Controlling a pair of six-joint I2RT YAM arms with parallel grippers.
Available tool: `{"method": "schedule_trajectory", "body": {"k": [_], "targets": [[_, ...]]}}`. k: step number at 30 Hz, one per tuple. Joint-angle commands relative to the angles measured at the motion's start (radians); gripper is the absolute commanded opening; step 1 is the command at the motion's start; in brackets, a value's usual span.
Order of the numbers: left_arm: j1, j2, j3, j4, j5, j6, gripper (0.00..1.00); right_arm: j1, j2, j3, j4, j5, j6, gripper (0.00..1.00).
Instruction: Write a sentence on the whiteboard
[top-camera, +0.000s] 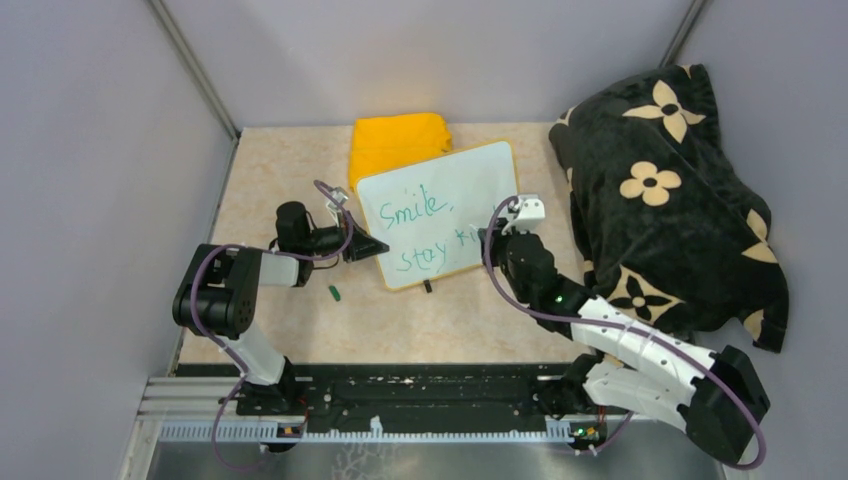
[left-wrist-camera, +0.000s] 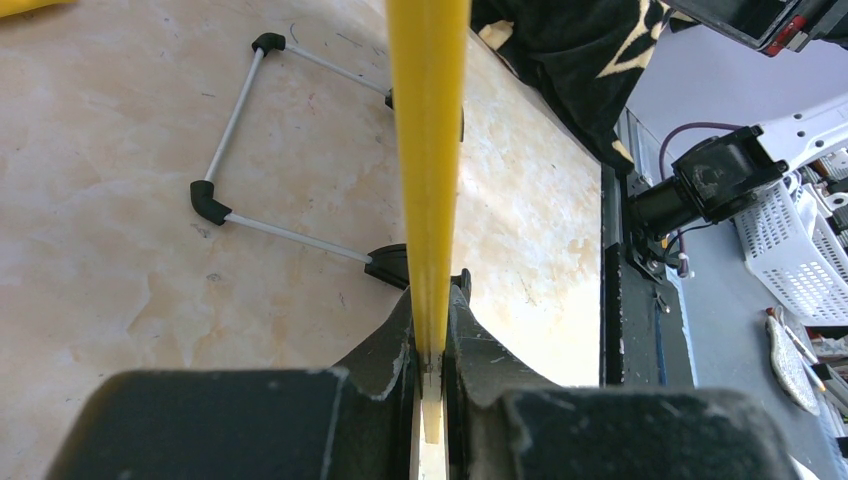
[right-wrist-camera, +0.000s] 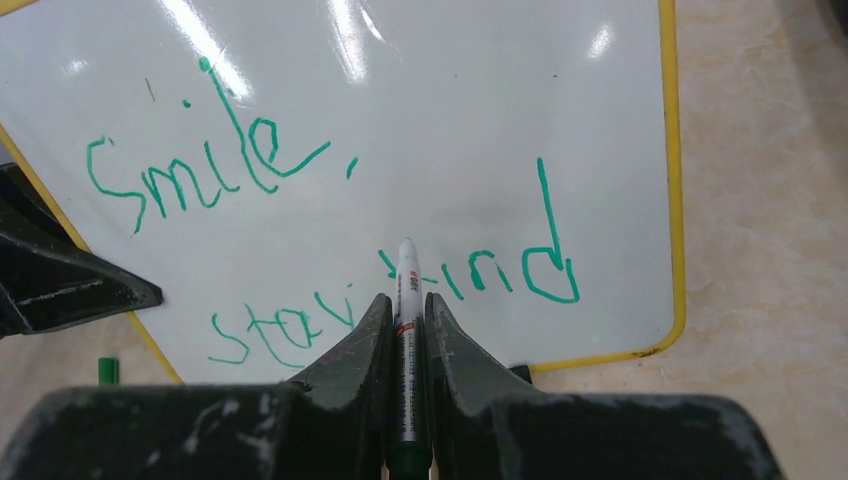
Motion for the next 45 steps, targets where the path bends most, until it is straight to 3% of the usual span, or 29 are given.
{"method": "schedule_trajectory", "body": {"k": [1,28,45], "targets": [[-0.009,0.02,-0.002,-0.091,-0.07,0.057,0.0,0.008,0.021,0.038,0.088,-0.021,-0.008,0.0],[-0.009,0.022,0.0,-0.094,-0.07,0.057,0.0,-0.004,0.123,0.029,0.172,0.045,0.016,0.0],[-0.009,0.02,0.002,-0.096,-0.07,0.059,0.0,-0.036,0.152,0.009,0.139,0.053,0.043,0.0]]}}
